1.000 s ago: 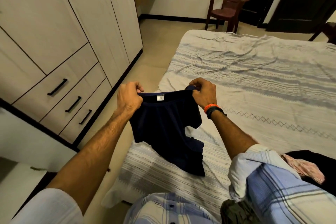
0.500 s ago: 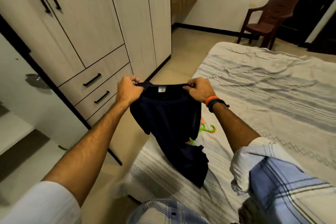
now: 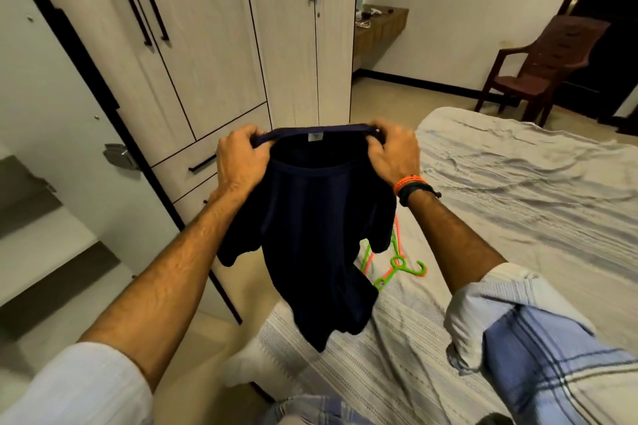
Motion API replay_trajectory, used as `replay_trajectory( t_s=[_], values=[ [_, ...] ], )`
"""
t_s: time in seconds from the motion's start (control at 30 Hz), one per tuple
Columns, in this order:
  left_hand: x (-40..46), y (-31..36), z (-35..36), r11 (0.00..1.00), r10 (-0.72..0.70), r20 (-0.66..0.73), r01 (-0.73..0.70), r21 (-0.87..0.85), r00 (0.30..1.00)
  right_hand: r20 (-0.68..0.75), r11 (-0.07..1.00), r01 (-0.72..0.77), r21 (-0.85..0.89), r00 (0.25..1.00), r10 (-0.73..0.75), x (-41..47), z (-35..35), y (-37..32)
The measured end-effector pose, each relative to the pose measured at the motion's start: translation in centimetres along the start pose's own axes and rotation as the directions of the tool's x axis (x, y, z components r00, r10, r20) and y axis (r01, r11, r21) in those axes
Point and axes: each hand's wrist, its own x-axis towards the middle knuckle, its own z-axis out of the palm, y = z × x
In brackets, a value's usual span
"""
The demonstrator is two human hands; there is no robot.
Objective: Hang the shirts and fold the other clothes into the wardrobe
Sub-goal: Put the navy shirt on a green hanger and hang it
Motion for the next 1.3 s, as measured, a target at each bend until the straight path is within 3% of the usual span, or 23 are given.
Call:
replay_trajectory(
  t_s=[0.07, 0.17, 0.33, 0.43, 0.63, 0.77, 0.9, 1.03, 1.17, 1.3],
  values=[
    [-0.5, 0.1, 0.2, 1.000, 0.001, 0.037, -0.001, -0.002, 0.999, 0.061, 1.000, -0.011, -0.011, 0.998, 0.011, -0.4, 0.5, -0.2],
    [-1.3, -1.0, 0.9, 0.990, -0.119, 0.154, 0.128, -0.052, 0.981, 0.275, 0.994, -0.081, -0.079, 0.956, 0.100, -1.2, 1.5, 0.6],
    [-2.5, -2.2, 1.0, 0.956, -0.200, 0.187, 0.233, -0.180, 0.962, 0.159, 0.987, -0.144, 0.075, 0.979, 0.130, -2.9, 1.8, 0.6],
    [-3.8, -2.0, 1.4, 0.945, -0.232, 0.286, 0.285, -0.159, 0.930, 0.342, 0.968, -0.228, 0.105, 0.922, 0.180, -4.3, 3.0, 0.2],
    [-8.6, -1.1, 4.3, 0.961, -0.163, 0.631, 0.266, -0.072, 0.758, 0.557, 0.945, -0.293, 0.144, 0.814, 0.167, -7.7, 5.2, 0.0],
    [-11.3, -0.9, 5.0, 0.960, -0.184, 0.664, 0.277, -0.036, 0.725, 0.629, 0.920, -0.330, 0.212, 0.767, 0.130, -9.6, 5.1, 1.4],
    [-13.4, -1.7, 6.2, 0.955, -0.239, 0.665, 0.296, 0.028, 0.707, 0.737, 0.831, -0.469, 0.299, 0.667, 0.111, -11.8, 4.1, 4.1],
    [-14.4, -2.9, 8.4, 0.914, -0.387, 0.572, 0.382, 0.135, 0.723, 0.689, 0.733, -0.629, 0.259, 0.652, 0.317, -13.1, 3.8, 7.1],
    [-14.2, -4.1, 12.0, 0.899, -0.425, 0.563, 0.400, 0.176, 0.708, 0.577, 0.778, -0.620, 0.102, 0.673, 0.462, -13.8, 4.4, 12.6],
    [-13.4, -5.2, 16.7, 0.886, -0.453, 0.620, 0.403, 0.230, 0.641, 0.529, 0.744, -0.665, -0.069, 0.608, 0.592, -14.3, 6.1, 17.7]
  ],
)
